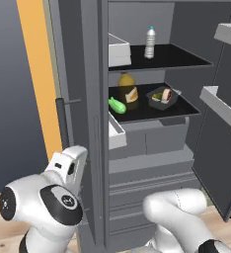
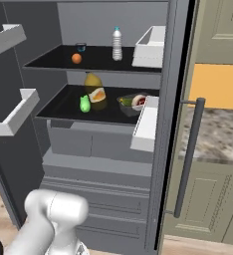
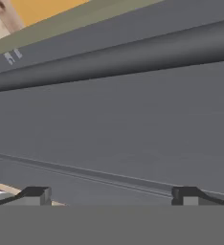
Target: Place the tupperware on the second highest shelf of the fridge. Make space for the tupperware among the existing items by rearranging them on the shelves if needed. Close the fridge door when finished.
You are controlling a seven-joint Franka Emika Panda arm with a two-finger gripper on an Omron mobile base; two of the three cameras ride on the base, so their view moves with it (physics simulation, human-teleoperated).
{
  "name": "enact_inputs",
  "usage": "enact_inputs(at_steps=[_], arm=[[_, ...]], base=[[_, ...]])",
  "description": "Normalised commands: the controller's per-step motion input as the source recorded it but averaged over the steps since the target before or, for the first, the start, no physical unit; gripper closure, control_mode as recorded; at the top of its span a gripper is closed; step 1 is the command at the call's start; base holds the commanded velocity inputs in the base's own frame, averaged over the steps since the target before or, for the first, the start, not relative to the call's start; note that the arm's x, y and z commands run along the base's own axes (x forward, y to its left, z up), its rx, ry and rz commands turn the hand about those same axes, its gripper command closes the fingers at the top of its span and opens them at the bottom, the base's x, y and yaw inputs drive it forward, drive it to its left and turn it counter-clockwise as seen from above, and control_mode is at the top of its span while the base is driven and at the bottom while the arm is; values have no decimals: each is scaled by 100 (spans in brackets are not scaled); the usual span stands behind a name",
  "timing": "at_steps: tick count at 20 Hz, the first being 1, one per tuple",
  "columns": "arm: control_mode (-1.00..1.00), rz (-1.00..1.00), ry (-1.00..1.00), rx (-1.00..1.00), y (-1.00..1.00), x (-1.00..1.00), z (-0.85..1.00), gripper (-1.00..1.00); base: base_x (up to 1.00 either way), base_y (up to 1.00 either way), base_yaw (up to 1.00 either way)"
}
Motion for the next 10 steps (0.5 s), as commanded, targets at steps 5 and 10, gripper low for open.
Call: enact_inputs(at_steps=[5,10], arm=[[-100,0,0,-33,91,59,-49,-100],[-100,-3,0,-27,74,40,-54,-100]], base=[[0,0,0],[0,0,0]])
